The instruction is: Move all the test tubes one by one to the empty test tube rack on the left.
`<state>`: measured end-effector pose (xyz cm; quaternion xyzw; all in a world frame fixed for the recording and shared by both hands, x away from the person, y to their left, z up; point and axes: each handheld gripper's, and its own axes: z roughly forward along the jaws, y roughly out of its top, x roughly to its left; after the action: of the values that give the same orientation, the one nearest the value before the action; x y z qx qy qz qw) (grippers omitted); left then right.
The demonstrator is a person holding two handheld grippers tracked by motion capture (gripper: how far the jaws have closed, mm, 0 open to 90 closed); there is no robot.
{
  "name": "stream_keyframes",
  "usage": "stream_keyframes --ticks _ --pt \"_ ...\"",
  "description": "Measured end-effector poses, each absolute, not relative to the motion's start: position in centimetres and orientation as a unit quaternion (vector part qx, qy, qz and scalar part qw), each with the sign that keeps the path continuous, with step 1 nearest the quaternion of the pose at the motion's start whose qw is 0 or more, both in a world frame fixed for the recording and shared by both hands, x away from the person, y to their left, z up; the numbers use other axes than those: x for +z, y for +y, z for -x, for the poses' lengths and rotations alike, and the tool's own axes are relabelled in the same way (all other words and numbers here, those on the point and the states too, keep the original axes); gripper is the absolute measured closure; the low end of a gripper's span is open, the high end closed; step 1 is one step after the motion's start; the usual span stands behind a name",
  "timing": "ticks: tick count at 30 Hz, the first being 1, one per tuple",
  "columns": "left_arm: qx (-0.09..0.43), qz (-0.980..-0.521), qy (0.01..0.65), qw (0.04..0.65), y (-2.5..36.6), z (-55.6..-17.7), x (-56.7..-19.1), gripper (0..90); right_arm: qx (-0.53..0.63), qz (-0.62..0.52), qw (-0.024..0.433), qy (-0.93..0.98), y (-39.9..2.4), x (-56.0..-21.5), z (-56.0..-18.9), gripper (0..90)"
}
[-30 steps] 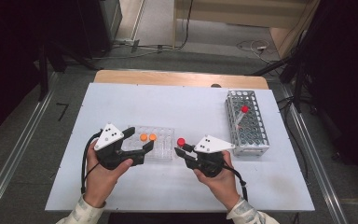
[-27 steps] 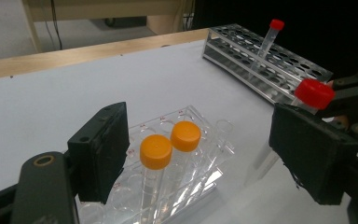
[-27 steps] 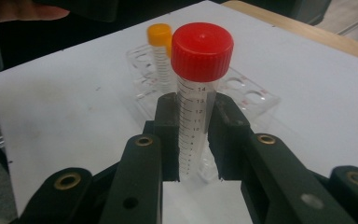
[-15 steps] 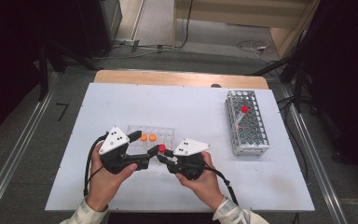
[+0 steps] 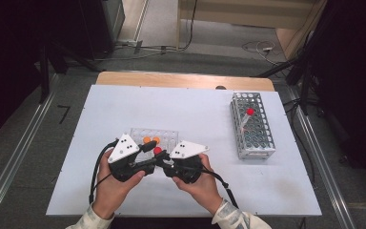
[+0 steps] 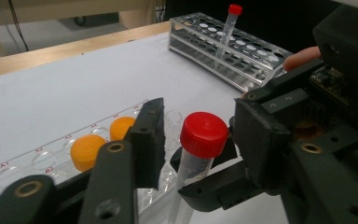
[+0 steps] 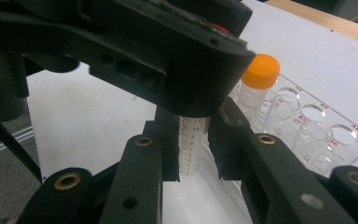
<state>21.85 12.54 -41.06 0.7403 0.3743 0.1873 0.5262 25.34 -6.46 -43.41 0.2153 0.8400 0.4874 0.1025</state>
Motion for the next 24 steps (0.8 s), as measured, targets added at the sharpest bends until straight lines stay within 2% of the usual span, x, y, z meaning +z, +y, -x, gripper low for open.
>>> stream_keyframes --ticks 7,14,24 --pt "0.197 -0.743 0.372 0.52 12.5 -21.8 -41.1 69.5 0.487 -0.215 0.102 0.84 -6.4 -43.3 -25.4 71.8" --pt "0.196 -0.745 0.37 0.519 12.5 -21.7 -41.0 70.9 0.486 -0.216 0.106 0.84 -6.5 -43.3 -25.3 69.9" --pt "0.199 -0.741 0.377 0.518 13.2 -21.9 -40.7 70.9 0.502 -0.217 0.094 0.832 -7.5 -42.9 -24.9 40.8"
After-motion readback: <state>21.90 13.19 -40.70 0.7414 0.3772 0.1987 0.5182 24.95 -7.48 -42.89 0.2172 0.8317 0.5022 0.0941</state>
